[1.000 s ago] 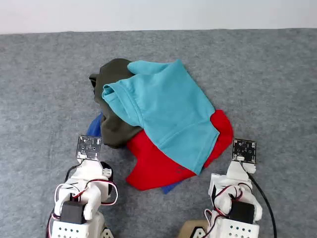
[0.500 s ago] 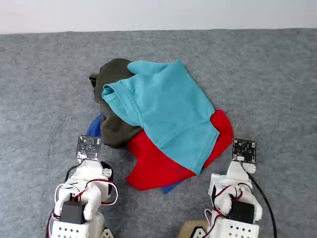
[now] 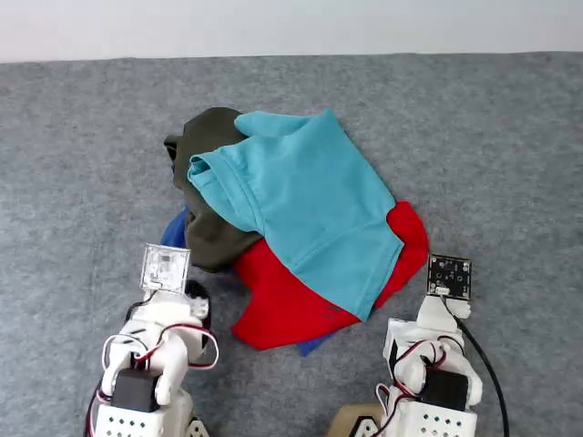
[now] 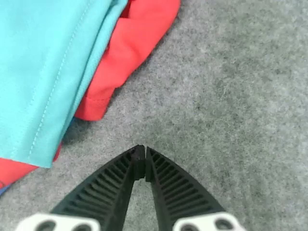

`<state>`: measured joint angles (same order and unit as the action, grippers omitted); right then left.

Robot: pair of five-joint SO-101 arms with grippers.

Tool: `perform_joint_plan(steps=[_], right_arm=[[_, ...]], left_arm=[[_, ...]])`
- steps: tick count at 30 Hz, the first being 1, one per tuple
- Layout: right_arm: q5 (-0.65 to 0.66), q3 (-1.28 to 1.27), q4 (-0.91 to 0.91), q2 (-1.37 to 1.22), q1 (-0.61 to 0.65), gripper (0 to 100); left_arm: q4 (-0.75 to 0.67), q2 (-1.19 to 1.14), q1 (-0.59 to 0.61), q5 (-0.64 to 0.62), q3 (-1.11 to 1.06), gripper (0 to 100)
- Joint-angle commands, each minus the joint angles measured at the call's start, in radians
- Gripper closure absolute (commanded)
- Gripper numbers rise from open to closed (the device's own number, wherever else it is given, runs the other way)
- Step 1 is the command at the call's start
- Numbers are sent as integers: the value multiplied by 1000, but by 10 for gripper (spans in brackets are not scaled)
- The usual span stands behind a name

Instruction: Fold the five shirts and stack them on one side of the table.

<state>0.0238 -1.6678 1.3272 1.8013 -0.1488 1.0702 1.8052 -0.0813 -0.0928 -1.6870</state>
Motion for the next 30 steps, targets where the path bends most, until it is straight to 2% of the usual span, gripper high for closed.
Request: perform_joint_plan(steps=[1,4,8,16,19,24,28,30], right_arm=[[-5,-15,-19,12,-8,988],[-5,-15,-19,12,-8,988],[-5,-15,-19,12,-8,988],[-5,-15,-19,12,-8,988],[-5,-15,-19,12,-8,988],[-5,-15,-19,12,-8,988],[-5,-15,-19,12,-8,988],[-5,-15,-19,12,-8,988]], left_arm=[[-192,11,0,230,41,991],[-276,11,0,419,56,991],[-287,6,2,394,127,991],[-95,-95,-6,374,367,991],[-58,-252,-6,362,503,991],[6,-624,-11,267,822,991],[152,-970,-43,273,1078,992],[244,-1129,-66,315,1205,993]])
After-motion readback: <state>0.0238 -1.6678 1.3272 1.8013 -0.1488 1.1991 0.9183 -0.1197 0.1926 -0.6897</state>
